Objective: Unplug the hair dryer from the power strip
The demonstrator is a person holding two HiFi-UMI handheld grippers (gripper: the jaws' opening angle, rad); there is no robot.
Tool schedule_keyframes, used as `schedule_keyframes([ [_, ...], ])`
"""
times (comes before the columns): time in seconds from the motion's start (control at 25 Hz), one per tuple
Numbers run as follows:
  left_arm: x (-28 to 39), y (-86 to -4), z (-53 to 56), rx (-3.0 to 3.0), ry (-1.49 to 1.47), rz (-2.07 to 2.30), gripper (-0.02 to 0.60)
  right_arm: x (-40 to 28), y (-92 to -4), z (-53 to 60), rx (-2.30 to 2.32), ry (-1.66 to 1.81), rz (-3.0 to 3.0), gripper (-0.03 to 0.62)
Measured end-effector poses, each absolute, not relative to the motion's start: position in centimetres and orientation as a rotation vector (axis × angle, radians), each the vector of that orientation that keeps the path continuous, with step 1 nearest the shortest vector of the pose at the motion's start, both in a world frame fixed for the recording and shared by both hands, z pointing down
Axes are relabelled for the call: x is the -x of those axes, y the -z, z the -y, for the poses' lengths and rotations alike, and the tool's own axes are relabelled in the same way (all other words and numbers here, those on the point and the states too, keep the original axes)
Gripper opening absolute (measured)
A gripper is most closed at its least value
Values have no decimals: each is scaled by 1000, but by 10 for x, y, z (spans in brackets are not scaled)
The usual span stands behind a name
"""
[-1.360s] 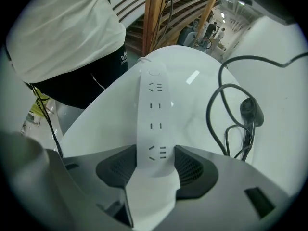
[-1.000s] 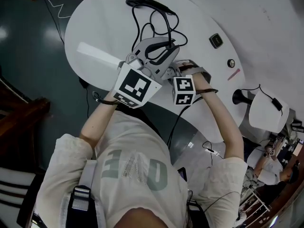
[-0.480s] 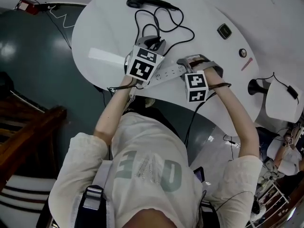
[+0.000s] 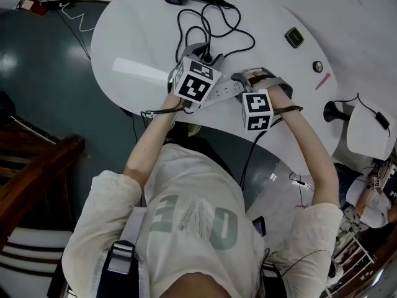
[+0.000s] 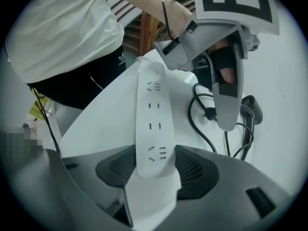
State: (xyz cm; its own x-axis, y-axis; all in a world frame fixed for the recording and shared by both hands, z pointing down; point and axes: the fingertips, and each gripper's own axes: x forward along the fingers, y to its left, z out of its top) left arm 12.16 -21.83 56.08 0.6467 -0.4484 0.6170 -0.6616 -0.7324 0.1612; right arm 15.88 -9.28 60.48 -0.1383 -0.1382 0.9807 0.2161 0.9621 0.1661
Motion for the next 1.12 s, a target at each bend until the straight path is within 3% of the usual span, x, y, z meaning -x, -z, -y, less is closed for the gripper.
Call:
schedule_keyframes([
  [0.2, -120, -550, 220, -2494, -737, 903, 194, -157, -604, 93, 64, 300, 1679, 253],
  [0.36, -112, -541, 222, -2488, -676, 953, 262, -157, -604, 94, 64, 295, 1666, 255],
  [1.12, -95, -459, 228, -2547, -478, 1102, 287, -161, -610, 96, 19, 178, 1636, 264],
])
